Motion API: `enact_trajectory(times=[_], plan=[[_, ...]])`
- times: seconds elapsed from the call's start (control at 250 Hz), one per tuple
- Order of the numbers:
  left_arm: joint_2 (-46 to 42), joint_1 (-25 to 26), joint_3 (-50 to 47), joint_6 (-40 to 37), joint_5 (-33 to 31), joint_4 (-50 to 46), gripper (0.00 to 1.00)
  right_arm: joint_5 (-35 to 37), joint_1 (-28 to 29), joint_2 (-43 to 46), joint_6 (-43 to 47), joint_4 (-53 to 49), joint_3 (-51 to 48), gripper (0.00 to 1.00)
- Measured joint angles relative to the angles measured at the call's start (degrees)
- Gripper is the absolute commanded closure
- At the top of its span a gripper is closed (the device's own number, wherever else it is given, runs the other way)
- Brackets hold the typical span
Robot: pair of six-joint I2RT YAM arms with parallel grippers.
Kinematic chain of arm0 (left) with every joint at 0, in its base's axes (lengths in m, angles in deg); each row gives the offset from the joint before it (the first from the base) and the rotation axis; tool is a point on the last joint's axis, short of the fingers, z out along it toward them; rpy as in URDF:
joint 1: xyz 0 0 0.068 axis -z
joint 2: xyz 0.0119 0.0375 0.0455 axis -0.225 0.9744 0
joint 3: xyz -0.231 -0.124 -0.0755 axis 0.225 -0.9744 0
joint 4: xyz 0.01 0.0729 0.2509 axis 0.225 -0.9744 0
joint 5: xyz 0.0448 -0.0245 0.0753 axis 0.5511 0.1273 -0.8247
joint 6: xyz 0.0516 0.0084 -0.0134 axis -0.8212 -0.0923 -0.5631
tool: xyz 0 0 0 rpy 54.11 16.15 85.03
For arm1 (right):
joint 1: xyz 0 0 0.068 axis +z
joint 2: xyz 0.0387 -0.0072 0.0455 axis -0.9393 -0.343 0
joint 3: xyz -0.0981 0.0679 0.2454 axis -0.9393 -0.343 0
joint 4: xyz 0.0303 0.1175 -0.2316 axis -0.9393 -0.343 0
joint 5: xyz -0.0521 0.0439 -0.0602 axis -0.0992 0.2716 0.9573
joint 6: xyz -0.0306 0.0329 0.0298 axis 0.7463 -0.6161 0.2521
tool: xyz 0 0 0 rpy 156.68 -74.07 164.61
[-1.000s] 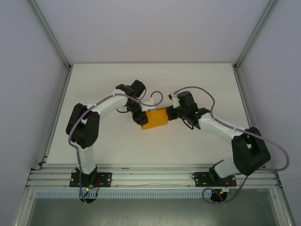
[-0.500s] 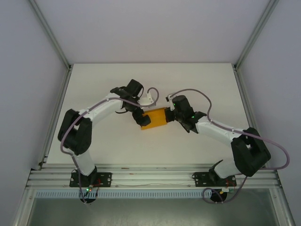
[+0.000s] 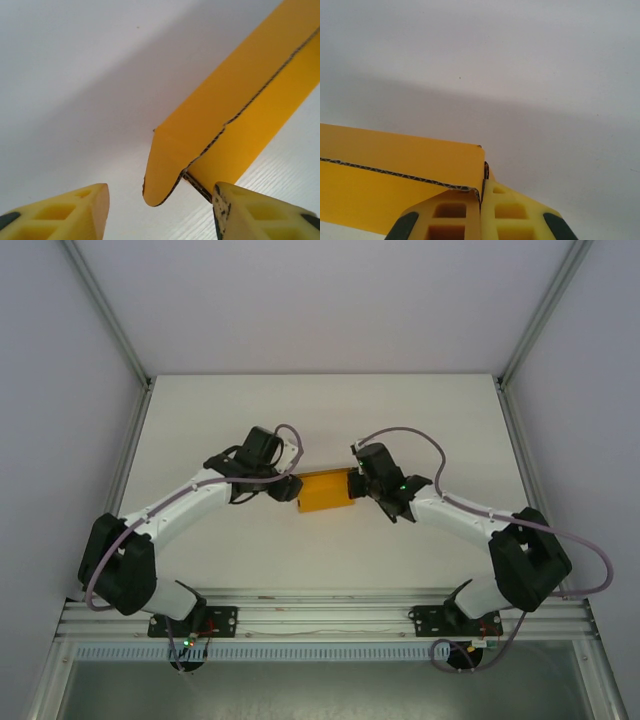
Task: Assemble paper box
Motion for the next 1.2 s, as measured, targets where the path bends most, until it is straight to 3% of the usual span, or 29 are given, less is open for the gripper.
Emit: enact_trajectory(times=[0.084,0.204,0.268,0.4,0.492,0.8,1.039,1.199], plan=[[0.1,0.0,0.0,1.3,0.3,1.2,0.65,0.2,0.1,-0.1,-0.4,-0.6,0.4,1.0],[0.1,0.0,0.0,1.5,1.0,2.5,0.67,0.9,0.7,-0.1,-0.4,-1.4,0.7,1.0],[0.4,0.0,0.2,1.5,1.3,2.6,0.76,1.5,1.0,-0.1,-0.4,-1.8,0.8,1.0],[1.4,0.0,0.7,2.0,1.2,2.5,0.83,2.5,1.5,-0.1,-0.4,-2.1,0.8,1.0],[1.6,0.0,0.7,2.4,1.2,2.6,0.99,2.8,1.7,-0.1,-0.6,-2.1,0.8,1.0],[1.6,0.3,1.4,9.1,1.0,1.6,1.0,11.4,6.4,-0.1,-0.8,-3.6,0.9,1.0],[6.1,0.1,9.7,18.2,2.1,-8.0,1.0,18.4,9.5,-1.3,-0.8,-4.0,1.0,1.0],[8.9,-1.7,13.6,23.1,6.2,-12.8,1.0,20.7,10.6,-1.8,-1.1,-4.2,1.2,1.0]])
